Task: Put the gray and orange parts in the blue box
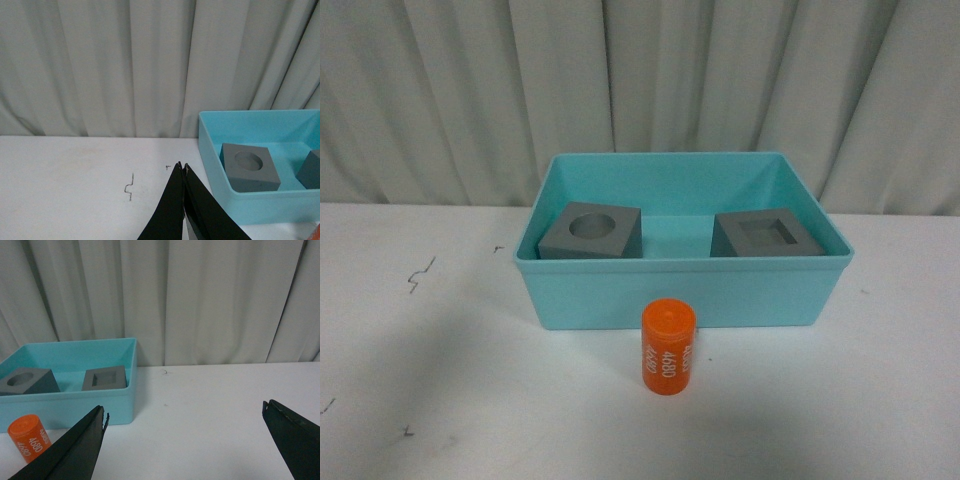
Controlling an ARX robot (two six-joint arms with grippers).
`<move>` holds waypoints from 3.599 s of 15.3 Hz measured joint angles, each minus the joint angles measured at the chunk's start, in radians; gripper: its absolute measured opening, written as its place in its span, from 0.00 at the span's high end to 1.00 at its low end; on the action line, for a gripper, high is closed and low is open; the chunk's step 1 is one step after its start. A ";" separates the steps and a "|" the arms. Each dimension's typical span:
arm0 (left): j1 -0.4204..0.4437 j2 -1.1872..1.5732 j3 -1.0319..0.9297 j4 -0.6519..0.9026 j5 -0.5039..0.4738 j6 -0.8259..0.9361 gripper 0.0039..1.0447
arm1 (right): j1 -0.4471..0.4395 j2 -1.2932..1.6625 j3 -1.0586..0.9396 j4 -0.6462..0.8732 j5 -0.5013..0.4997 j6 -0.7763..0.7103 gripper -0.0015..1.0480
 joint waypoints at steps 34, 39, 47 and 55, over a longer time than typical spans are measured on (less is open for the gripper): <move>0.070 -0.933 -0.175 -0.740 0.068 0.000 0.60 | 0.000 0.000 0.000 0.000 0.000 0.000 0.06; 0.070 -0.933 -0.175 -0.740 0.068 0.000 0.12 | 0.000 0.000 0.000 0.000 0.000 0.000 0.06; 0.071 -0.933 -0.175 -0.740 0.068 0.001 0.06 | 0.230 0.908 0.401 0.360 0.137 0.082 0.06; 0.071 -0.933 -0.175 -0.740 0.068 0.001 0.06 | 0.393 1.667 1.019 -0.064 -0.134 0.303 0.06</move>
